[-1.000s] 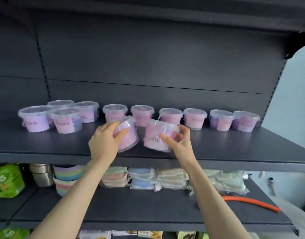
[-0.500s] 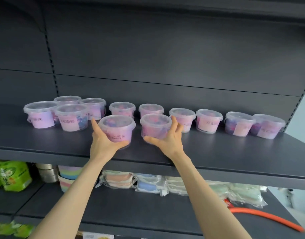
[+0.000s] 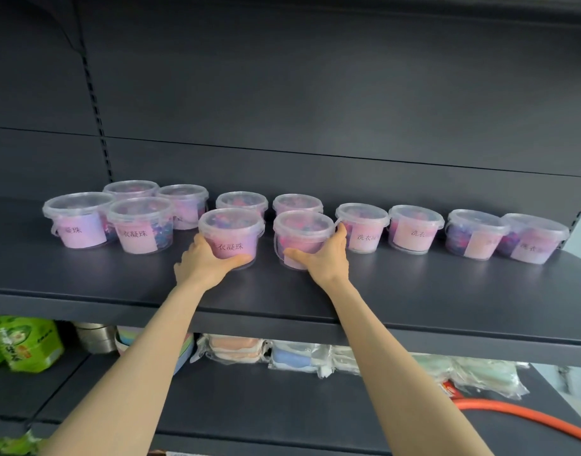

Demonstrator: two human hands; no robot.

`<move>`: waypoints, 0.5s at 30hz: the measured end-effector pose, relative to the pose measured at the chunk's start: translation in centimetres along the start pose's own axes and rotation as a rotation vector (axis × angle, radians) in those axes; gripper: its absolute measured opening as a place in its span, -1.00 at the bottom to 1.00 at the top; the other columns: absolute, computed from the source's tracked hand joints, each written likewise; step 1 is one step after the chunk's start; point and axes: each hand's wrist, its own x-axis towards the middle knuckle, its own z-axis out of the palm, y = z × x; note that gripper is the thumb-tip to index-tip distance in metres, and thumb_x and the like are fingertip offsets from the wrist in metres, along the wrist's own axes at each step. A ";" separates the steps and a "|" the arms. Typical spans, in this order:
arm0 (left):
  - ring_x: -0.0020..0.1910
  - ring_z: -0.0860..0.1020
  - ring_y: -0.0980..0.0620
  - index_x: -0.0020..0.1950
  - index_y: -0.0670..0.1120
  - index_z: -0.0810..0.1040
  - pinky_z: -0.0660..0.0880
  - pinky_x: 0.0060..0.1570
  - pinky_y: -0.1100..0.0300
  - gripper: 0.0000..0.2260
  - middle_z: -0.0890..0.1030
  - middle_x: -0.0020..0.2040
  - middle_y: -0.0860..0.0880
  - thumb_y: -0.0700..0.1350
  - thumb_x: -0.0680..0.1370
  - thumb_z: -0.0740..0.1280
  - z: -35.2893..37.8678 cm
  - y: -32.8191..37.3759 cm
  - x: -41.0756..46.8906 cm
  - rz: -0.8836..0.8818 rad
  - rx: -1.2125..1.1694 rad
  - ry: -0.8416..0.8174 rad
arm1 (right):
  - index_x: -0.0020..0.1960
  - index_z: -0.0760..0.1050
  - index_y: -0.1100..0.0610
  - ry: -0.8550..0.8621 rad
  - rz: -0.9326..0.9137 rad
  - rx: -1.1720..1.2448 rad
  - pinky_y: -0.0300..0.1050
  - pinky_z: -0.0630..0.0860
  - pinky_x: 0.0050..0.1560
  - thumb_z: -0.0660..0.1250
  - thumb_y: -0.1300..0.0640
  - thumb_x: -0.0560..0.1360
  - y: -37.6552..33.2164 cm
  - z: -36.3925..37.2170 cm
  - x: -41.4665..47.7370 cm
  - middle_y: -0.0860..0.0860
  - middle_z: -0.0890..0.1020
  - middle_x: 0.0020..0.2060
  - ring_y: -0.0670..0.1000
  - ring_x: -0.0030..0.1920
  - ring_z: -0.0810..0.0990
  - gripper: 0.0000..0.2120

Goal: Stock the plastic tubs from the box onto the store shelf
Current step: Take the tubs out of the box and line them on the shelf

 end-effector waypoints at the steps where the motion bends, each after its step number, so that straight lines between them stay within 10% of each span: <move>1: 0.33 0.36 -0.18 0.41 -0.13 0.18 0.27 0.27 -0.10 -0.10 0.42 0.35 -0.10 0.30 0.27 0.45 0.1 -0.1 0.1 0.002 0.011 0.009 | 0.52 -0.13 0.10 -0.017 -0.008 0.031 0.15 0.36 0.33 0.60 -0.07 0.20 0.2 0.0 0.0 0.05 0.23 0.48 0.18 0.39 0.35 0.17; 15: 0.31 0.36 -0.25 0.35 -0.24 0.18 0.32 0.20 -0.09 -0.20 0.44 0.31 -0.21 0.23 0.37 0.42 0.4 -0.5 -0.1 0.029 0.042 0.048 | 0.52 -0.31 0.07 -0.119 -0.087 -0.256 0.11 0.37 0.27 0.47 -0.21 0.32 0.2 0.6 -0.9 0.08 0.30 0.46 0.23 0.34 0.40 0.15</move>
